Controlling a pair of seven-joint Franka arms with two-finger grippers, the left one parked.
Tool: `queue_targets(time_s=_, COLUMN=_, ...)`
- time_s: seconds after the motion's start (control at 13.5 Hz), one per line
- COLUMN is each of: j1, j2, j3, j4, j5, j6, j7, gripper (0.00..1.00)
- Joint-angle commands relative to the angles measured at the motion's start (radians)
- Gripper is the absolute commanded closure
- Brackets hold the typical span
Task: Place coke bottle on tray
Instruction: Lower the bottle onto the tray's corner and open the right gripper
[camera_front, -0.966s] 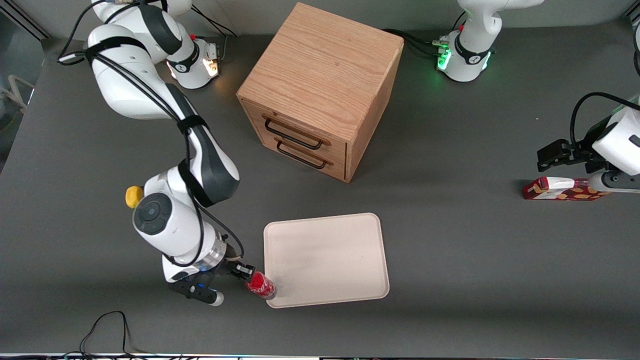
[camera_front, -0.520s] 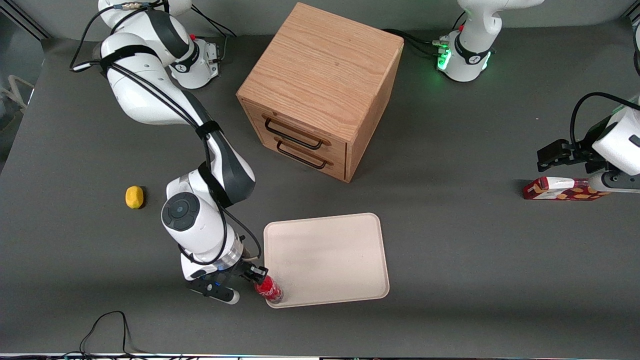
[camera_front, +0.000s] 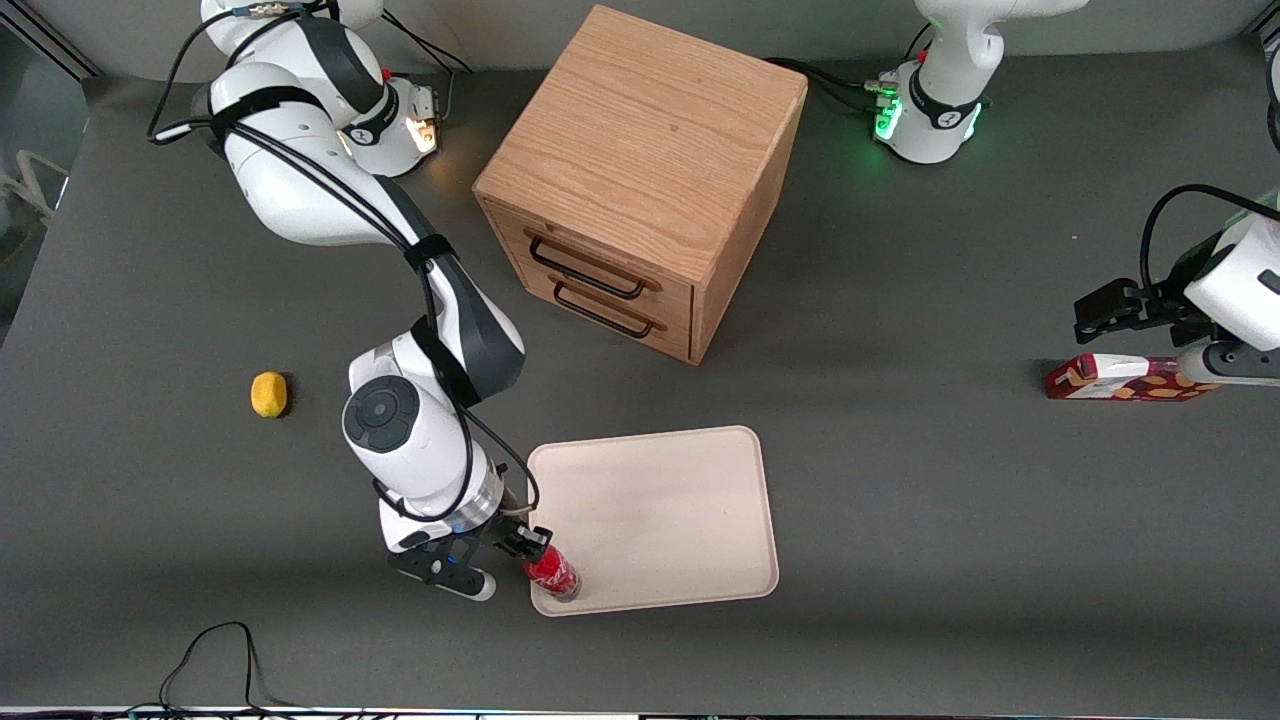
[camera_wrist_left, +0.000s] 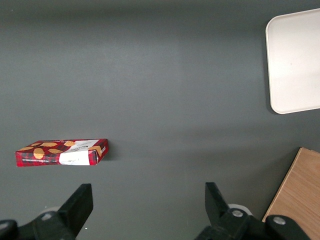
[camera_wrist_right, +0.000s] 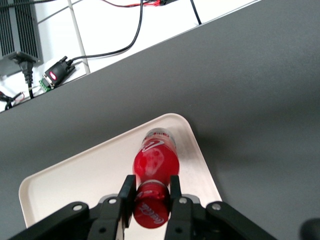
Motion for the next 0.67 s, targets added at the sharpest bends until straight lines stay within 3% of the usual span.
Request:
queue_targets(time_s=0.0, j1=0.009, j2=0.013, j3=-0.003, j4=0.024, j5=-0.050, j6=0.019, j7=0.046, gripper=1.00)
queue_targets(time_s=0.15, j1=0.018, j2=0.014, j3=-0.002, j4=0.015, j5=-0.155, j6=0.011, j7=0.043, gripper=1.00)
queue_targets(time_s=0.22, j1=0.018, j2=0.014, j3=-0.002, j4=0.013, j5=-0.176, j6=0.006, j7=0.042, gripper=1.00)
queue_targets(time_s=0.52, j1=0.021, j2=0.018, j3=0.003, j4=0.013, j5=-0.174, j6=0.003, j7=0.051, gripper=0.99)
queue_targets(time_s=0.59, j1=0.021, j2=0.018, j3=0.004, j4=0.013, j5=-0.173, j6=-0.001, j7=0.054, gripper=0.93)
